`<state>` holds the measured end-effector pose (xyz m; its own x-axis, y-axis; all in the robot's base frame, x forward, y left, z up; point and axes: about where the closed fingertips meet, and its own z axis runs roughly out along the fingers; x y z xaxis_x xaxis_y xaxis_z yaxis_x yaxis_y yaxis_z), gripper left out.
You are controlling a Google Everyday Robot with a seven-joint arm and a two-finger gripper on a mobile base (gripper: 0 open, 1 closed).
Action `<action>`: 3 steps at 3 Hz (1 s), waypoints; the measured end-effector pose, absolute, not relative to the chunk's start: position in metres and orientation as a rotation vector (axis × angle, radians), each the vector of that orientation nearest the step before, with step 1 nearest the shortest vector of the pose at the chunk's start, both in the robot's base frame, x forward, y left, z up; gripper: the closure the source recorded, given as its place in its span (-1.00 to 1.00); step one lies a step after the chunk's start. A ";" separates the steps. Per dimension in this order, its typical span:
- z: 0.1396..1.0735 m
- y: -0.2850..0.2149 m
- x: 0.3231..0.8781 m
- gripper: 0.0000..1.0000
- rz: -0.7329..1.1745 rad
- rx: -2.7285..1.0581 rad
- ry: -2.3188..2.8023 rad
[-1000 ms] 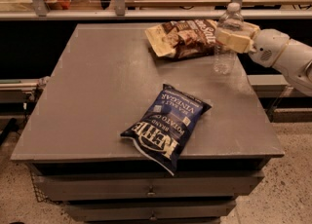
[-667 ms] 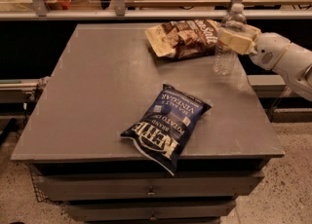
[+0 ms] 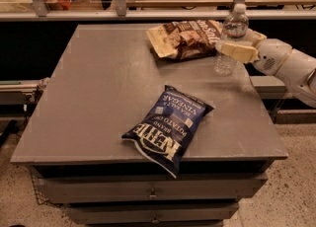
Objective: Place water bottle upright
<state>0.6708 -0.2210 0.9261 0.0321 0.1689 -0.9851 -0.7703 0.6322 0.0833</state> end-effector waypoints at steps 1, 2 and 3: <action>0.923 -0.226 0.664 -1.00 0.769 -0.569 1.354; 0.928 -0.240 0.657 -1.00 0.723 -0.623 1.379; 0.940 -0.285 0.635 -1.00 0.619 -0.702 1.435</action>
Offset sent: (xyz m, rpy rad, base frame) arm -0.0254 -0.0481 0.0056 -0.1726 -0.0168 -0.0155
